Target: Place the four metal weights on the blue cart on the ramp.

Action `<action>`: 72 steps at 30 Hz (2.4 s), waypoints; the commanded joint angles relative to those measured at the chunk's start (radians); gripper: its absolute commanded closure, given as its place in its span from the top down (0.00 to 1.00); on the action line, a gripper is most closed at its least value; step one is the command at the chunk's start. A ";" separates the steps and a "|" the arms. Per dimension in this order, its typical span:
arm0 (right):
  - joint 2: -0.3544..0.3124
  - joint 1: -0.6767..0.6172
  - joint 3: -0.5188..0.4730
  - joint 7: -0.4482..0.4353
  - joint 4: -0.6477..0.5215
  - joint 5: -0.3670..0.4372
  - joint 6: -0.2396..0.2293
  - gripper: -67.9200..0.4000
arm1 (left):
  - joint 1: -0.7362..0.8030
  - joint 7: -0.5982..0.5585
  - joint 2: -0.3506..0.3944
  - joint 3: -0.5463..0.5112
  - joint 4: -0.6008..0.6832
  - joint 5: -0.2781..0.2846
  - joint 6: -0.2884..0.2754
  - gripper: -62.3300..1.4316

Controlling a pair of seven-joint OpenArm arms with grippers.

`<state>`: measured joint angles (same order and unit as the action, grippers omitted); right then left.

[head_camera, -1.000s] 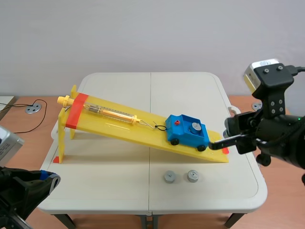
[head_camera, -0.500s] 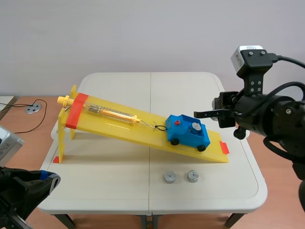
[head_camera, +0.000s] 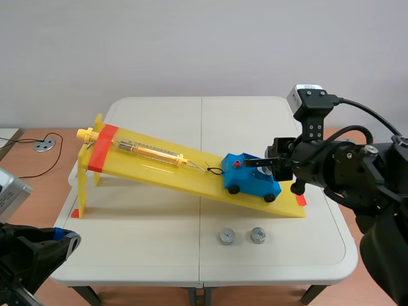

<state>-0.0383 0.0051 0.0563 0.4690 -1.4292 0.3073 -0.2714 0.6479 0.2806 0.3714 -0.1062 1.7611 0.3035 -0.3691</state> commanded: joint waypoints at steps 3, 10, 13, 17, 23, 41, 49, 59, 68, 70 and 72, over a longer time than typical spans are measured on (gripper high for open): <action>0.019 0.119 0.007 -0.185 -0.066 0.090 -0.059 0.02 | -0.019 -0.097 0.006 -0.014 0.062 0.044 -0.020 0.08; 0.033 0.132 0.013 -0.201 -0.045 0.090 -0.100 0.02 | -0.019 -0.097 0.006 -0.014 0.062 0.044 -0.020 0.08; 0.033 0.134 0.017 -0.203 -0.036 0.090 -0.109 0.02 | -0.019 -0.097 0.006 -0.014 0.062 0.044 -0.020 0.08; 0.033 0.134 0.017 -0.203 -0.031 0.090 -0.109 0.02 | -0.019 -0.097 0.006 -0.014 0.062 0.044 -0.020 0.08; 0.033 0.134 0.017 -0.203 -0.031 0.078 -0.107 0.02 | -0.019 -0.097 0.006 -0.014 0.062 0.044 -0.020 0.08; 0.007 0.122 -0.016 -0.164 -0.036 0.111 -0.127 0.30 | -0.019 -0.097 0.006 -0.014 0.062 0.044 -0.020 0.08; -0.098 0.027 -0.099 -0.107 -0.179 0.196 -0.229 0.37 | -0.019 -0.097 0.006 -0.014 0.062 0.044 -0.020 0.08; -0.267 -0.192 -0.110 -0.041 -0.453 0.225 -0.249 0.42 | -0.019 -0.097 0.006 -0.014 0.062 0.044 -0.020 0.08; -0.274 -0.411 -0.110 -0.011 -0.573 0.216 -0.211 0.42 | -0.019 -0.096 0.006 -0.014 0.062 0.044 -0.020 0.08; -0.274 -0.440 -0.110 -0.011 -0.573 0.212 -0.211 0.42 | -0.019 -0.096 0.006 -0.014 0.062 0.044 -0.020 0.08; -0.270 -0.458 -0.107 -0.023 -0.573 0.184 -0.208 0.42 | -0.019 -0.096 0.006 -0.014 0.062 0.044 -0.020 0.08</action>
<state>-0.2855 -0.4870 -0.0391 0.5396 -1.9327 0.4351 -0.4721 0.6479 0.2806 0.3714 -0.1062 1.7611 0.3035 -0.3691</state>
